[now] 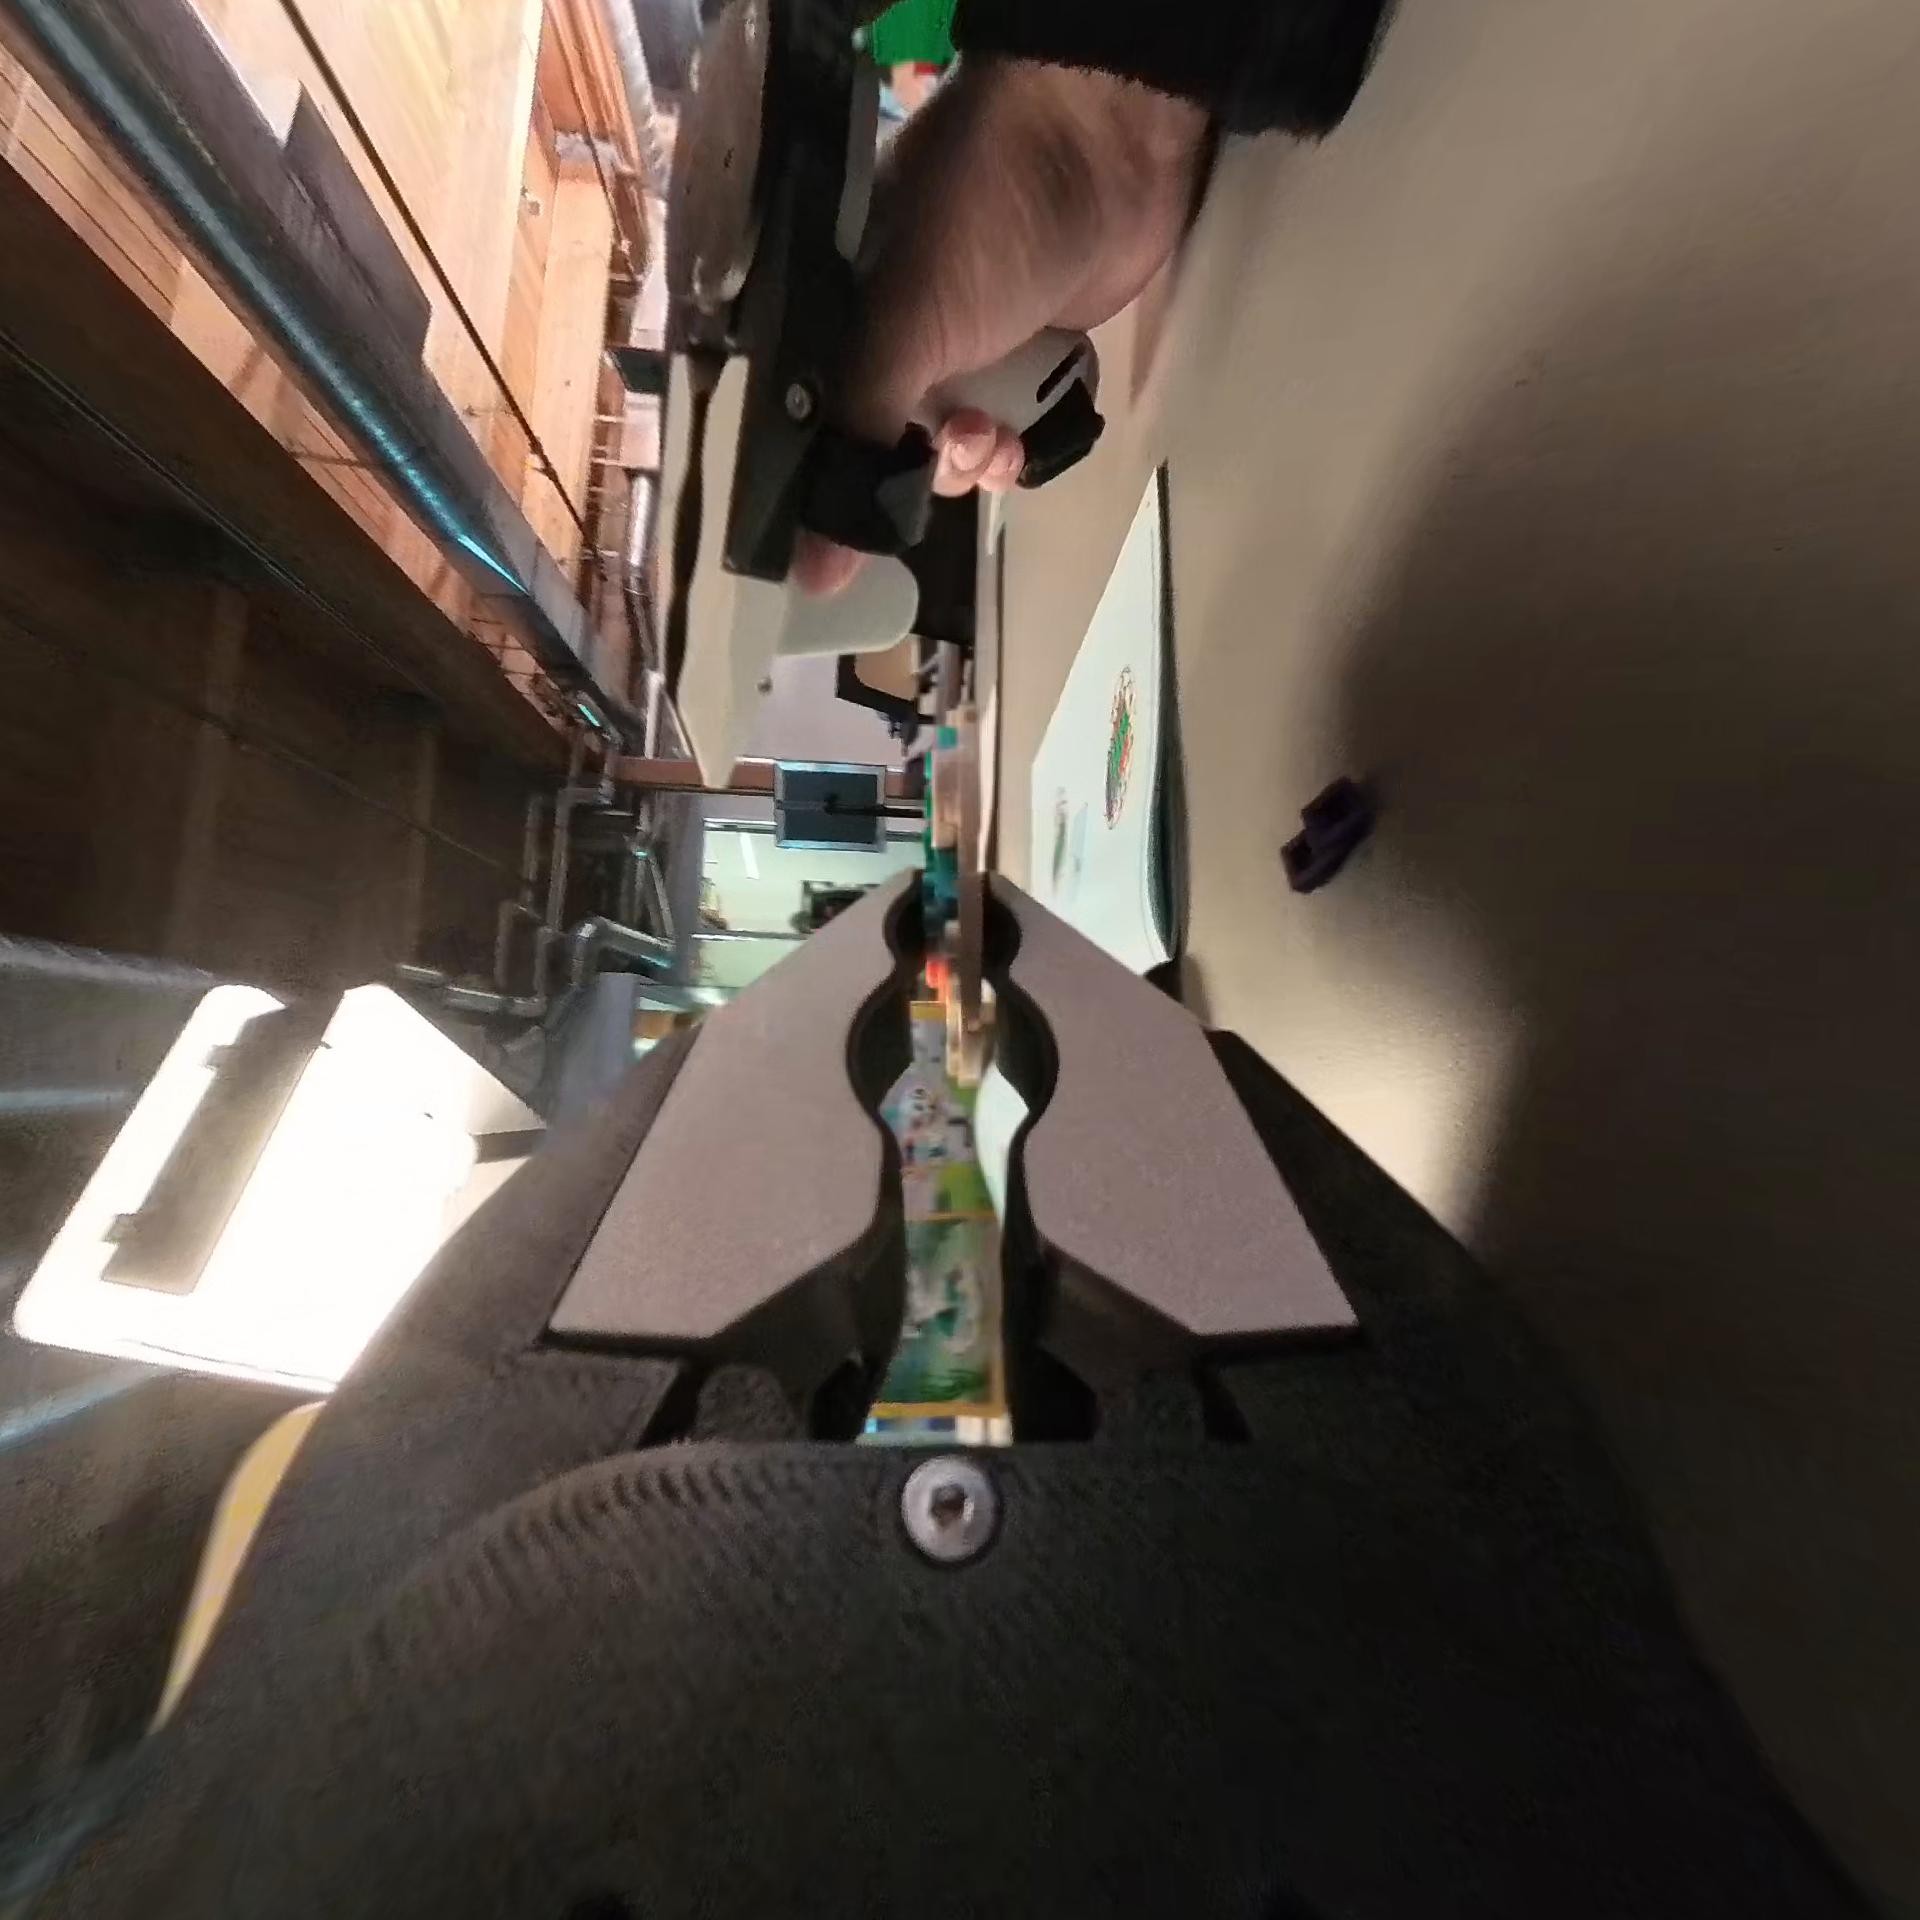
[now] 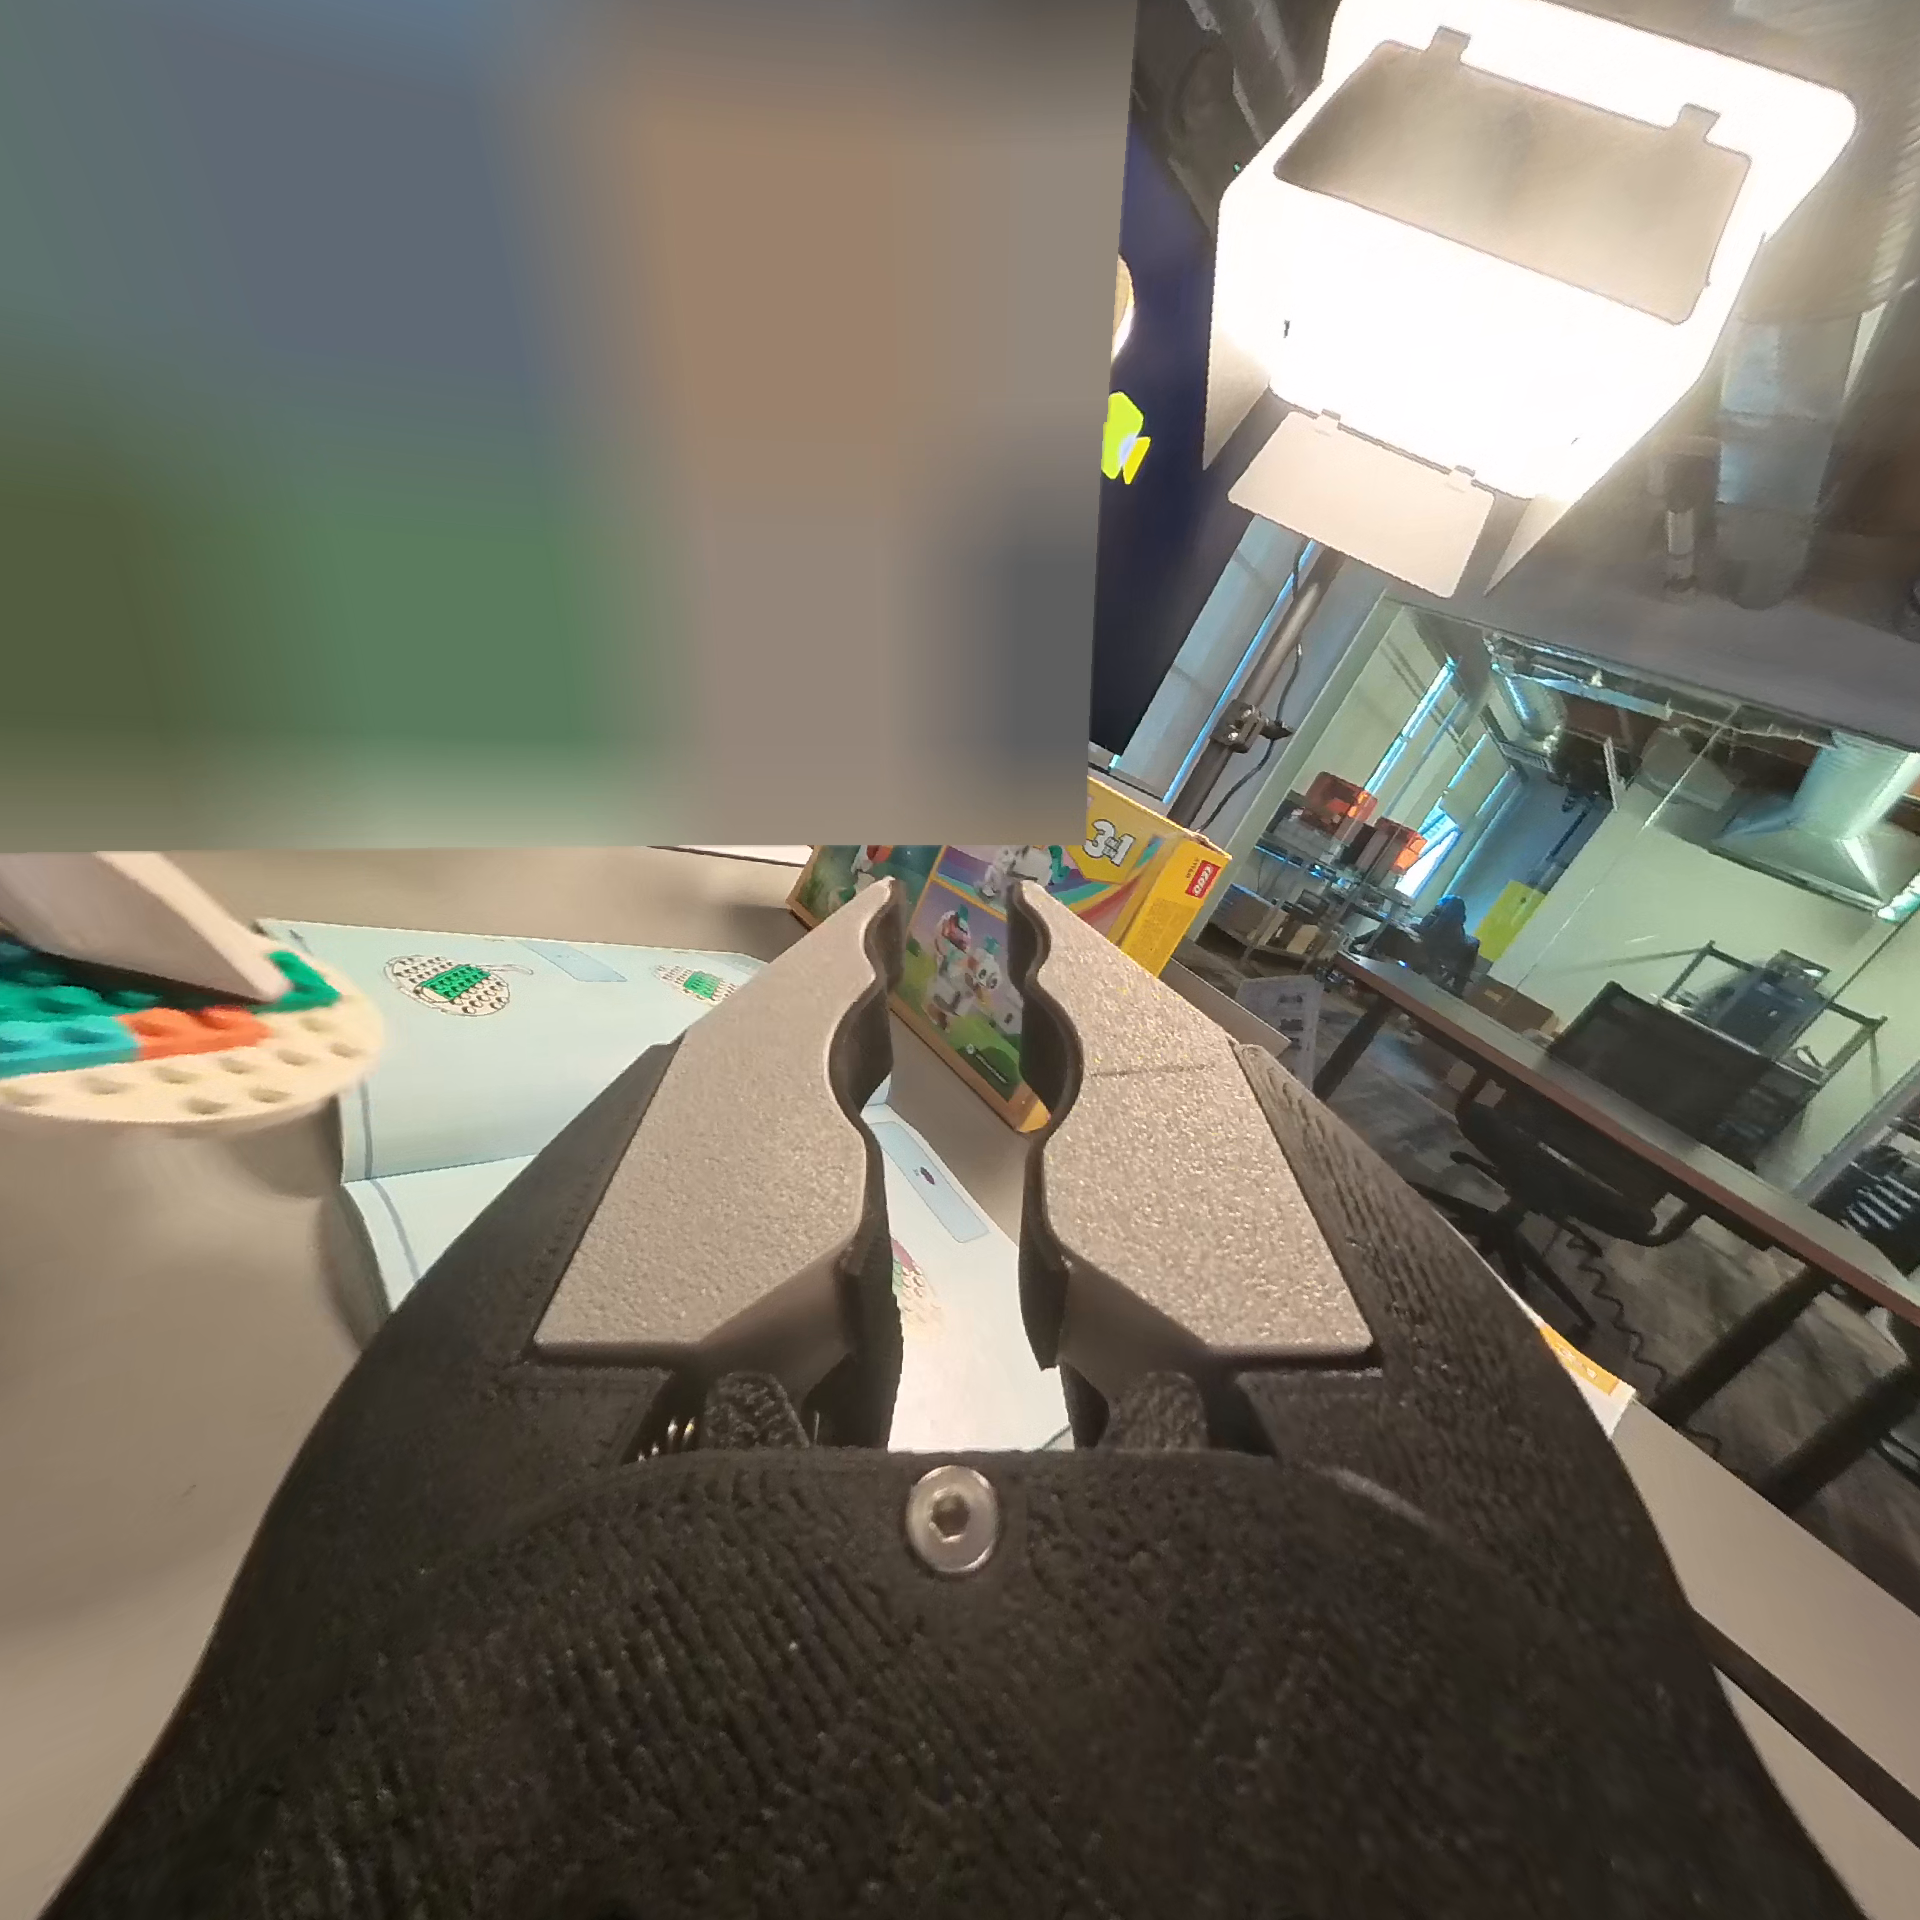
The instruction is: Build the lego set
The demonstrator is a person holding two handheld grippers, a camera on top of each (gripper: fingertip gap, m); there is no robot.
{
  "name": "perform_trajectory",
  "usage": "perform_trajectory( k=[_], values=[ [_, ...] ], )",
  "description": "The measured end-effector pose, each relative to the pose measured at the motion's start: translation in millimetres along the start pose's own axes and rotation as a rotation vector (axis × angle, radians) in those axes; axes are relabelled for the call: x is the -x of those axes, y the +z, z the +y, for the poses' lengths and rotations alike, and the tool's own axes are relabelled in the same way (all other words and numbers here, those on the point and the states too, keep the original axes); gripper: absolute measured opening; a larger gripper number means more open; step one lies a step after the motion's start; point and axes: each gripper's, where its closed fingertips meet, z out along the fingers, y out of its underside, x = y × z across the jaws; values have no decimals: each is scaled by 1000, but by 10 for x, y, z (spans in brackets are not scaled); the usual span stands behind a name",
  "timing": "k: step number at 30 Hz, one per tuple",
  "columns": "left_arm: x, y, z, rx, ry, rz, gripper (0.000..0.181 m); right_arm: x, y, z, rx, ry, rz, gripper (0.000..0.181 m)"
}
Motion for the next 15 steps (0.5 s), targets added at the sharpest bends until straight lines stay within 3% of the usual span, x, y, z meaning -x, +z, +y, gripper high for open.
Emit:
perform_trajectory(
  k=[8, 15],
  values=[
    [55, -121, 23, 92, 269, -71, 7, -15, -6, -7, -2, -10, 12, 17],
    [-280, -569, -140, 211, -2, 242, 7, -26, -2, 4, 4, -13, 17, 17]
  ],
)
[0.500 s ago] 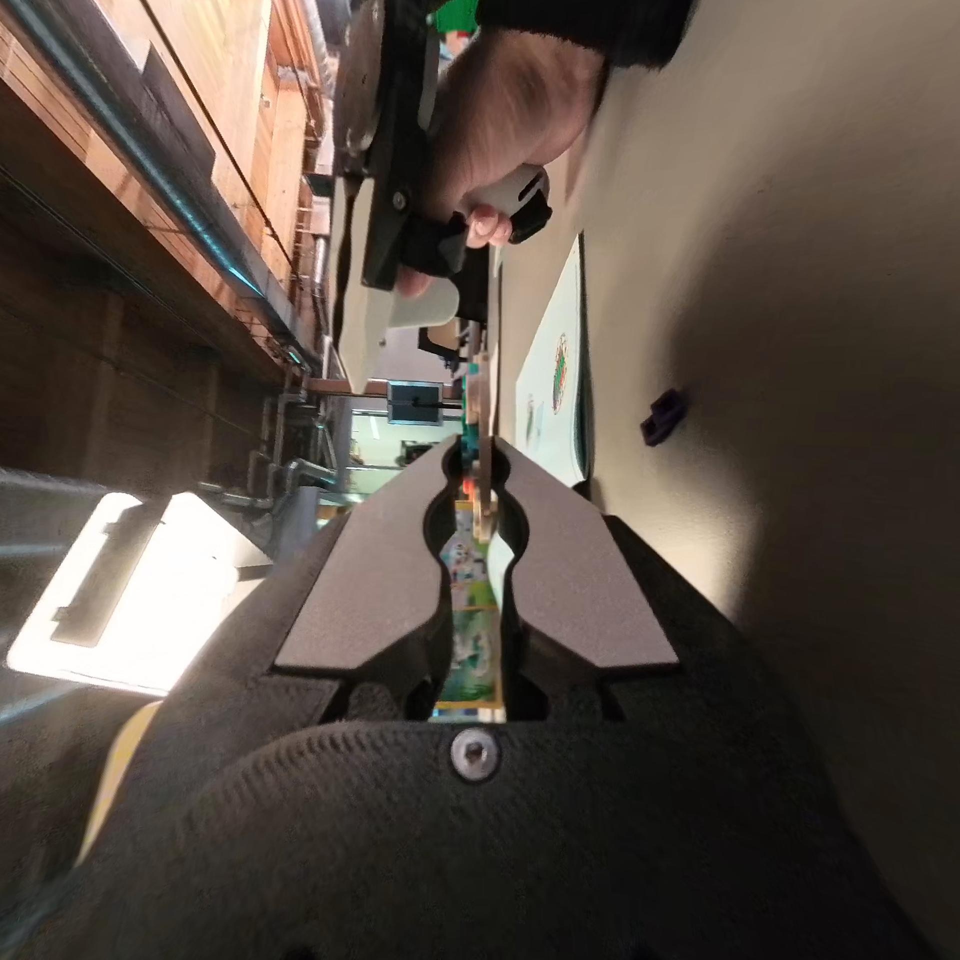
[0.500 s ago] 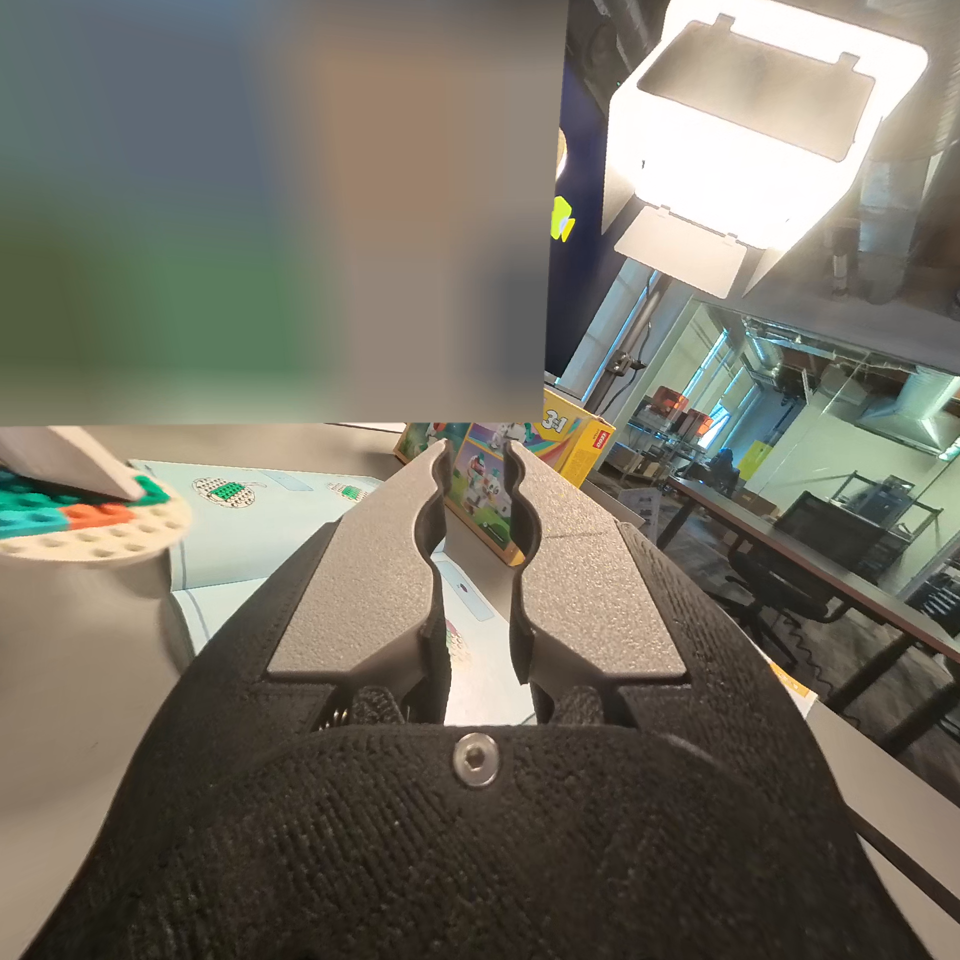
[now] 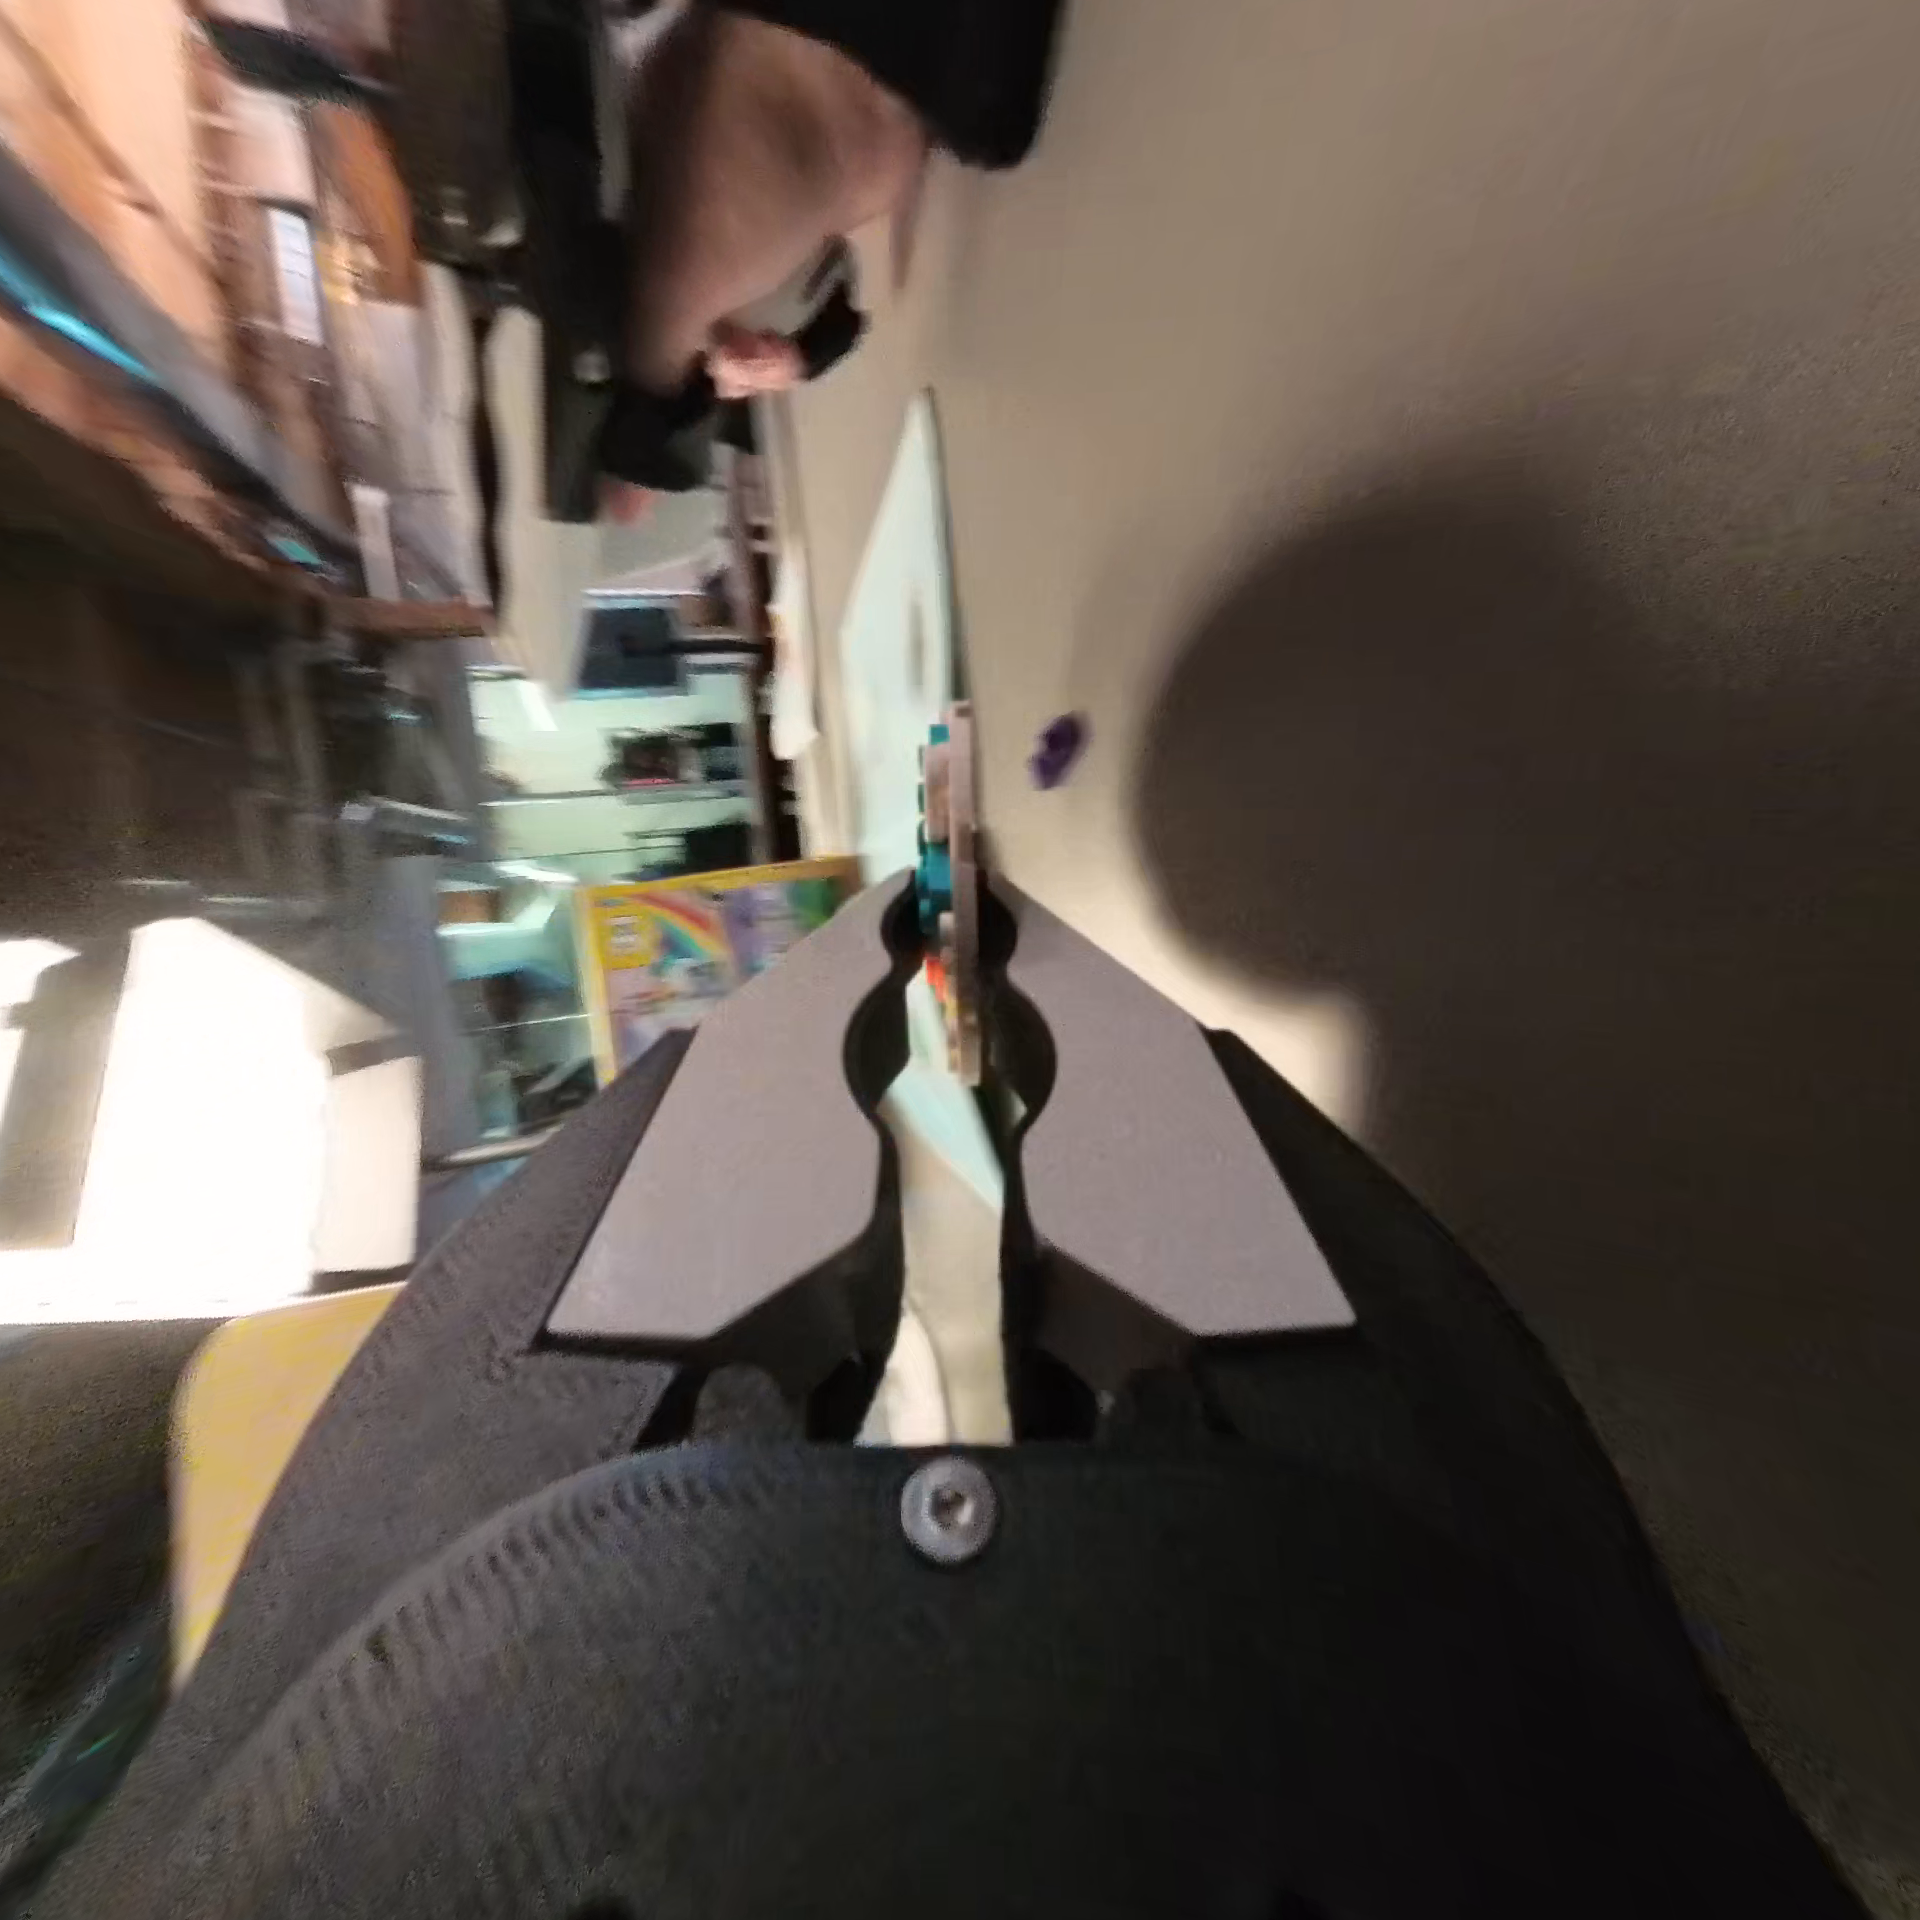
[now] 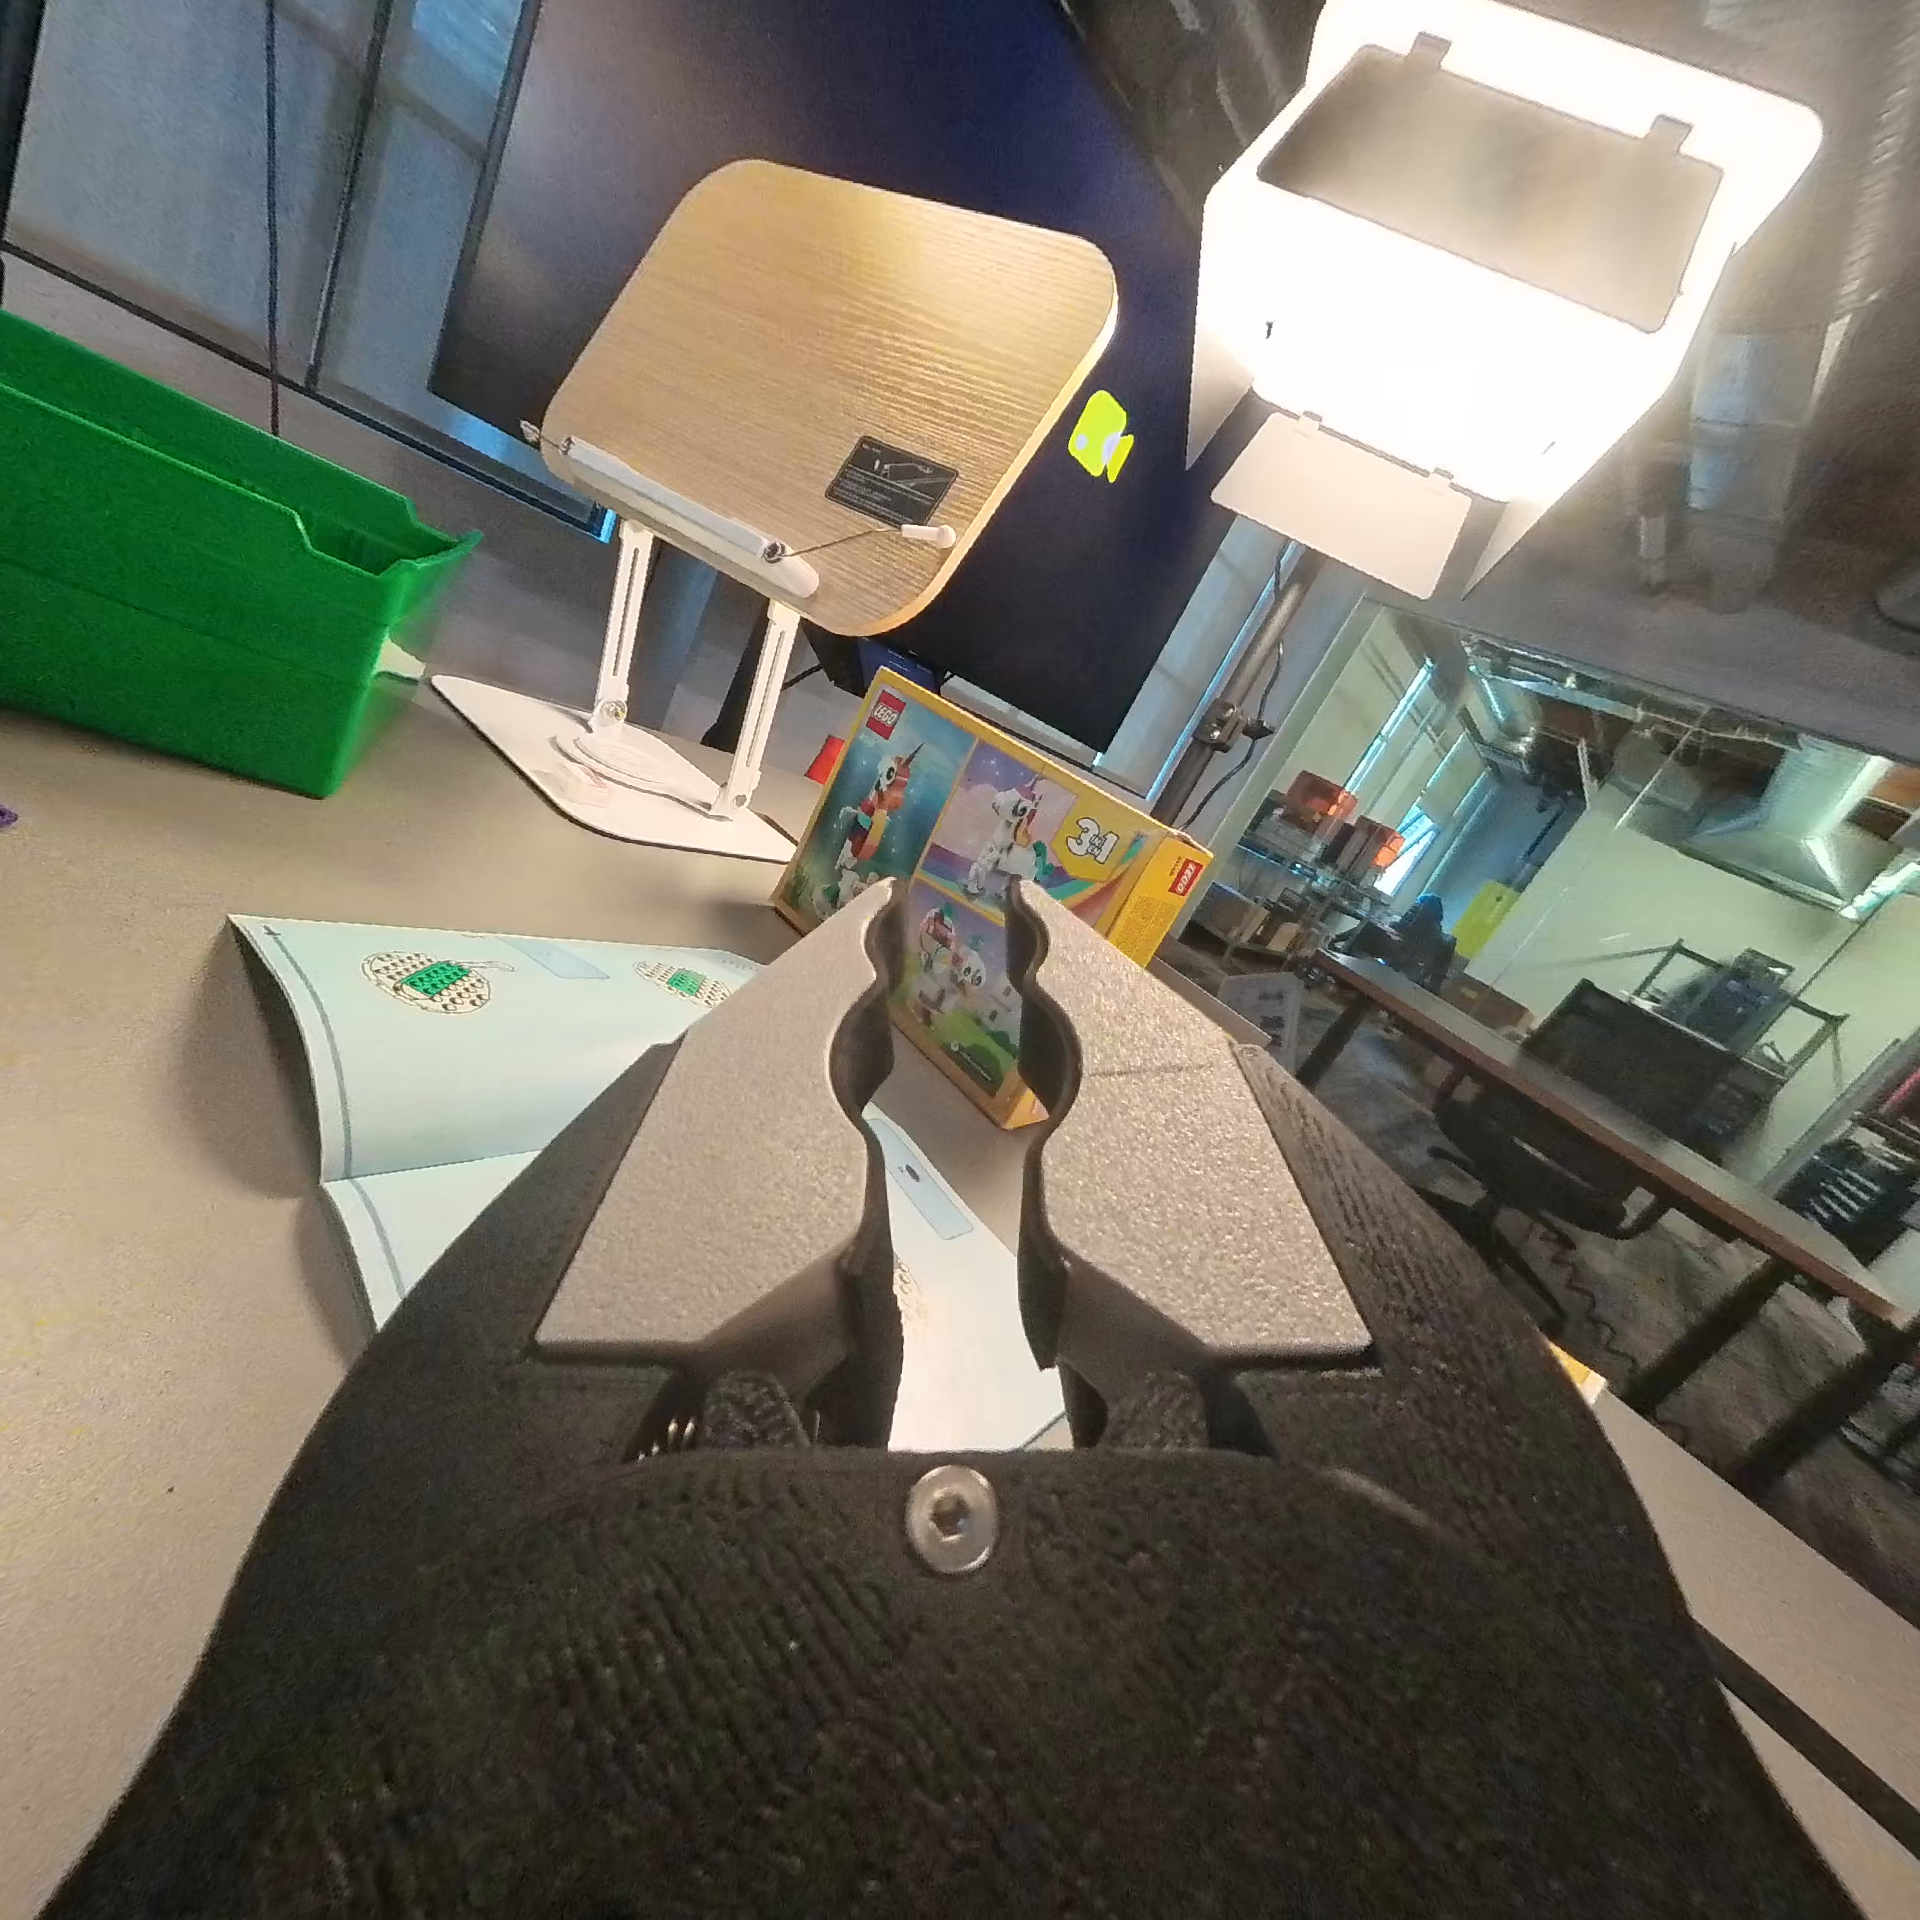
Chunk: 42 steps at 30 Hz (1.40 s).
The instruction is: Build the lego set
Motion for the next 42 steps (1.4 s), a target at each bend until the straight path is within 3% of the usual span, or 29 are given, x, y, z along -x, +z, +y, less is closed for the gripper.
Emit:
perform_trajectory(
  k=[2, 10, 14, 17, 24, 27, 31, 34, 38, 40, 42],
  values=[
    [-239, -102, -72, 8, -43, 134, 7, 3, 2, 4, 3, -2, 0, 17],
    [-317, -263, -249, -5, -23, 212, 12, -13, -8, 0, 1, -4, 7, 17],
    [-256, -351, -300, -22, -185, 297, 36, -21, -5, 2, -1, 6, 6, 17],
    [-230, -435, -293, -23, -336, 376, 56, -17, -5, -2, -4, 7, 3, 17],
    [-356, -674, -271, -3, -763, 572, 77, -24, -31, -15, -6, 8, 5, 17],
    [-364, -766, -271, -11, -1049, 625, 84, -20, -59, -24, -5, -4, 6, 17],
    [43, -1013, -185, -116, -1374, 476, 85, -39, -119, -35, 0, -19, 19, 16],
    [554, -1427, 251, -80, -1457, 192, 76, -80, -142, -25, 8, -25, 40, 17],
    [1020, -2131, 1344, 181, -1484, -188, 55, -100, -132, 8, 24, -27, 50, 17],
    [1093, -2379, 1854, 300, -1461, -270, 42, -106, -125, 27, 34, -43, 57, 17],
    [976, -2450, 2238, 422, -1464, -193, 38, -115, -115, 56, 49, -51, 61, 17]
  ],
)
